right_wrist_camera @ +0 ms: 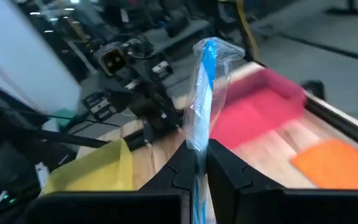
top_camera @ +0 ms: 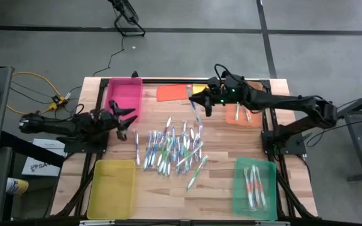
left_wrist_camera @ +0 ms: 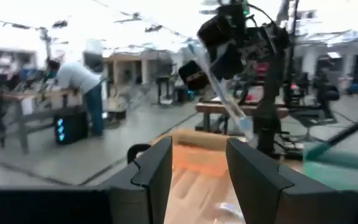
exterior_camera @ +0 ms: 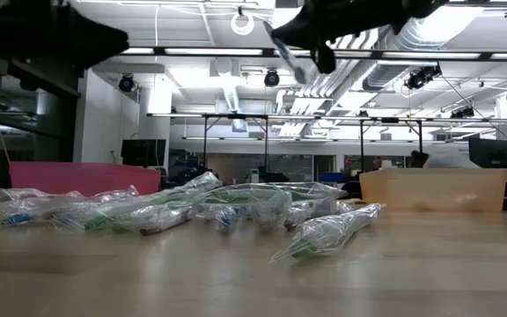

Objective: Pick & Place Toothbrushes
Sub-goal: Put the blue toothbrush into the red bin

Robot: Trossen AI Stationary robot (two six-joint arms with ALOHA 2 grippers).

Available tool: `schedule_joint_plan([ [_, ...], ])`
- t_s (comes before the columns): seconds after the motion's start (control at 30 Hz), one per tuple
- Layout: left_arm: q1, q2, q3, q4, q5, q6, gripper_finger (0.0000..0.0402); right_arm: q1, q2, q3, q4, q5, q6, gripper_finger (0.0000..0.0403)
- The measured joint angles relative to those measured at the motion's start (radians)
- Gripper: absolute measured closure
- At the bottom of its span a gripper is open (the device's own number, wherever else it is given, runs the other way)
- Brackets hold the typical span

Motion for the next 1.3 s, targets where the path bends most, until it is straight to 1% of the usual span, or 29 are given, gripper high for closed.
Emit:
schedule_joint_plan([
  [0.13,0.009,0.217,0.12,-0.006,-0.089,-0.021,0.0254,-0.019,0.073,0.0,0.18,-0.099,-0.011,0.0386],
  [0.23,0.067,0.376,0.221,-0.005,-0.087,-0.042,0.0254,-0.024,0.129,0.004,0.28,-0.121,-0.013,0.0385],
  [0.27,0.097,0.422,0.255,-0.006,-0.058,-0.052,0.0255,-0.024,0.146,0.015,0.288,-0.122,-0.013,0.0385],
  [0.33,0.172,0.506,0.319,-0.008,0.053,-0.061,0.0255,-0.024,0.174,0.049,0.289,-0.123,-0.014,0.0385],
  [0.47,0.364,0.635,0.42,-0.005,0.349,-0.088,0.0255,-0.024,0.223,0.14,0.278,-0.12,-0.038,0.0385],
  [0.53,0.459,0.684,0.454,-0.008,0.494,-0.123,0.0254,-0.027,0.241,0.185,0.232,-0.115,-0.045,0.0385],
  [0.63,0.574,0.735,0.486,0.011,0.699,-0.167,0.0254,-0.036,0.257,0.23,0.182,-0.092,-0.101,0.0385],
  [0.73,0.656,0.777,0.488,0.079,0.857,-0.25,0.0254,-0.052,0.26,0.25,0.181,-0.058,-0.118,0.0385],
  [0.83,0.702,0.81,0.489,0.168,0.967,-0.318,0.0254,-0.062,0.26,0.253,0.183,-0.026,-0.147,0.0385],
  [0.93,0.716,0.846,0.489,0.213,1.01,-0.358,0.0254,-0.069,0.261,0.253,0.202,-0.012,-0.163,0.0385],
  [1.0,0.713,0.874,0.489,0.243,1.014,-0.373,0.0254,-0.066,0.274,0.253,0.233,0.006,-0.168,0.0385],
  [1.13,0.713,0.917,0.489,0.302,1.017,-0.409,0.0254,-0.058,0.308,0.254,0.272,0.011,-0.129,0.0385],
  [1.2,0.713,0.934,0.489,0.314,1.016,-0.424,0.0254,-0.051,0.326,0.262,0.267,0.012,-0.119,0.0385],
  [1.3,0.713,0.938,0.489,0.331,1.012,-0.425,0.0254,-0.041,0.35,0.285,0.275,0.012,-0.116,0.0385],
])
